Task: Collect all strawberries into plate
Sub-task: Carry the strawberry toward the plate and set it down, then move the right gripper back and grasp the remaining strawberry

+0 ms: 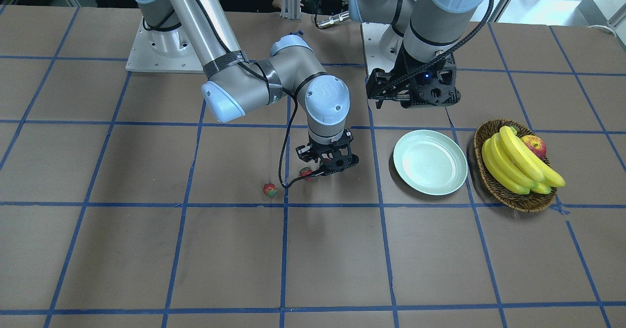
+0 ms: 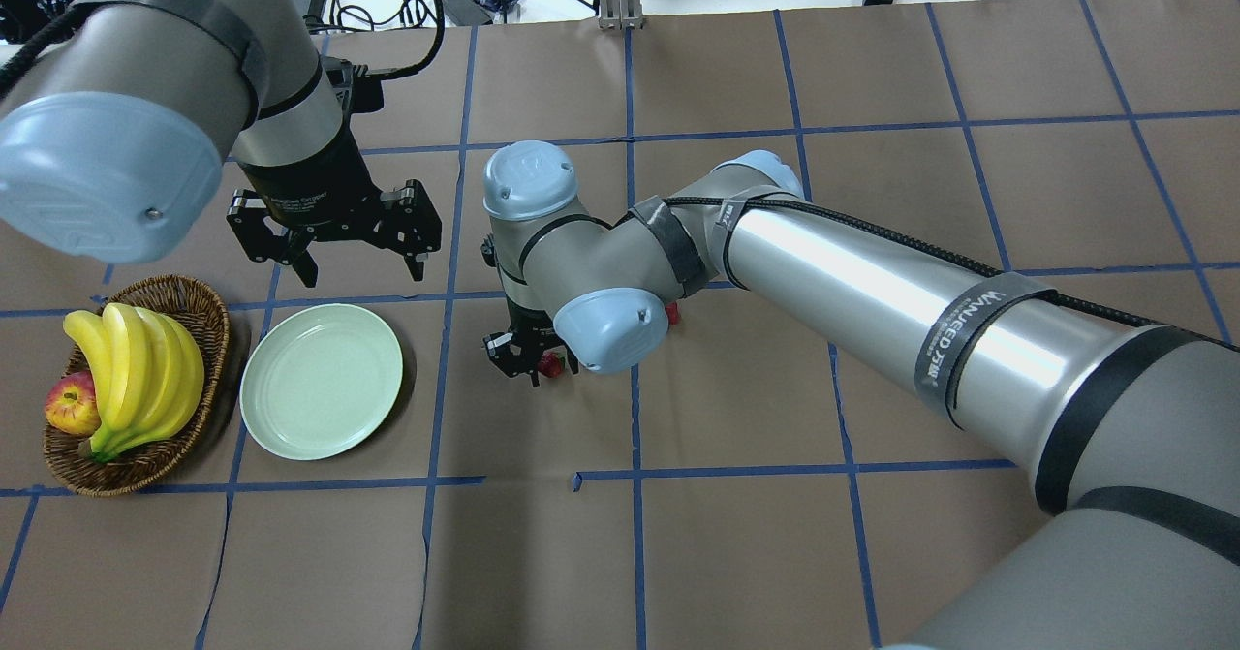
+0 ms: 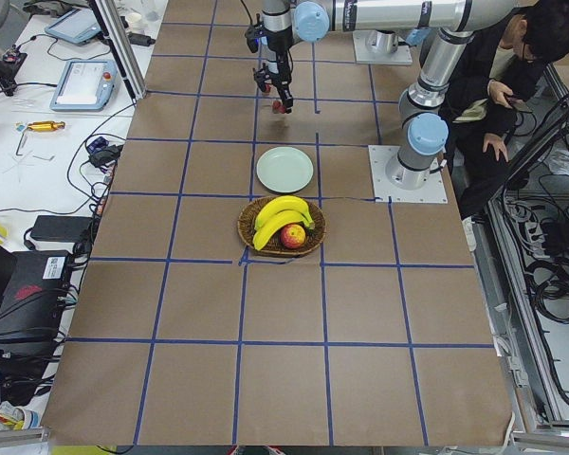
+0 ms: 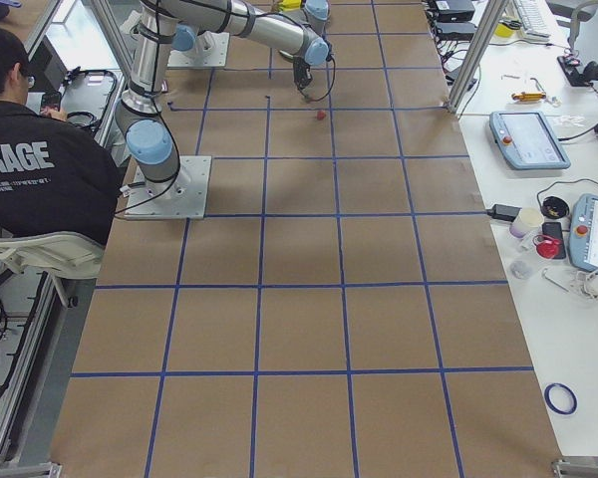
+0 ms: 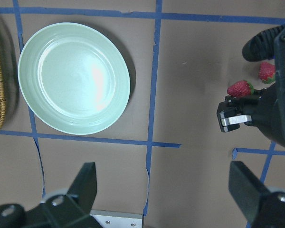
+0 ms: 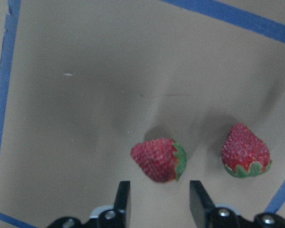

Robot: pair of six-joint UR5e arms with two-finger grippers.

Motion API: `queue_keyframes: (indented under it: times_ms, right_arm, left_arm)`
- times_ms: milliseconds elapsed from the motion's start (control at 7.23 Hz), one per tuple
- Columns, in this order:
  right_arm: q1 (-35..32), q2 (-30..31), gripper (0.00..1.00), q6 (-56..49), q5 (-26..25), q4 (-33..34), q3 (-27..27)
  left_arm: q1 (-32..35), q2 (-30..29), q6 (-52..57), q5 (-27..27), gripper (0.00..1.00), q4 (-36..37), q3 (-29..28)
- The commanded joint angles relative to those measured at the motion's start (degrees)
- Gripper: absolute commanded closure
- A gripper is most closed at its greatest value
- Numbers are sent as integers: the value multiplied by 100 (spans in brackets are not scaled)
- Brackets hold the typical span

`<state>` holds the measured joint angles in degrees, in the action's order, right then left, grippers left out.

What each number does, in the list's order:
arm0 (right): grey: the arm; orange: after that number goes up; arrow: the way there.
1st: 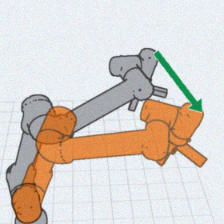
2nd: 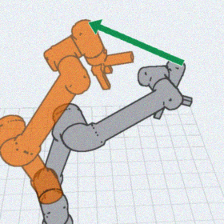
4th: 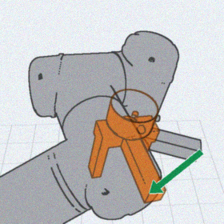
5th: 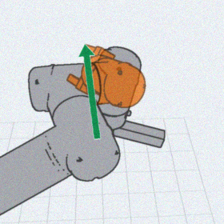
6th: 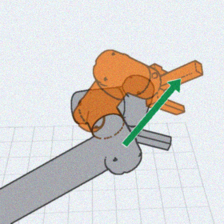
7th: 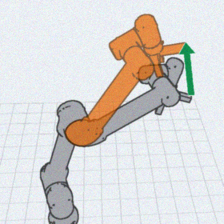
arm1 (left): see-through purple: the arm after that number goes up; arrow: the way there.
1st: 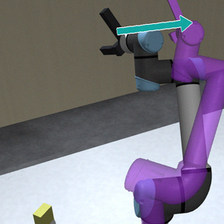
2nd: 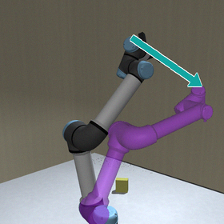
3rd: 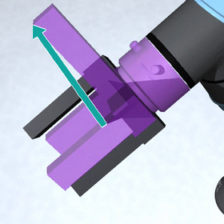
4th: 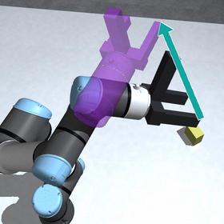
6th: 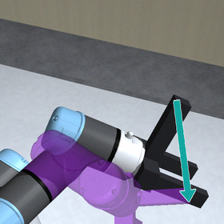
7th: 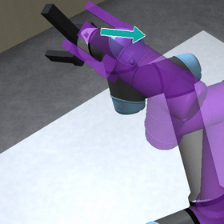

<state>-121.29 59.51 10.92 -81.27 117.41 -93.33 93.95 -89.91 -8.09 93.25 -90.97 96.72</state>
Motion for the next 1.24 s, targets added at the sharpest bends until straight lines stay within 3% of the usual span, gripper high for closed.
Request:
queue_keyframes:
  times_ms: [0, 138, 553, 830, 1106]
  right_arm:
    - [0, 43, 15, -19, -12, -7, 52]
    - [9, 139, 1, -19, -116, -25, 61]
    - [682, 886, 0, -824, -679, -865, 61]
    - [1254, 887, 0, -1990, -854, -860, 26]
    - [1424, 756, 0, -2217, -812, -825, -36]
  left_arm:
    - [0, 0, 0, -8, 0, 0, 14]
    - [0, 0, 0, -9, 0, 0, 14]
    - [9, -52, 0, -9, 0, 9, 23]
    - [18, -79, 9, -8, 0, 0, 40]
    - [26, -114, -9, -17, 0, -9, 40]
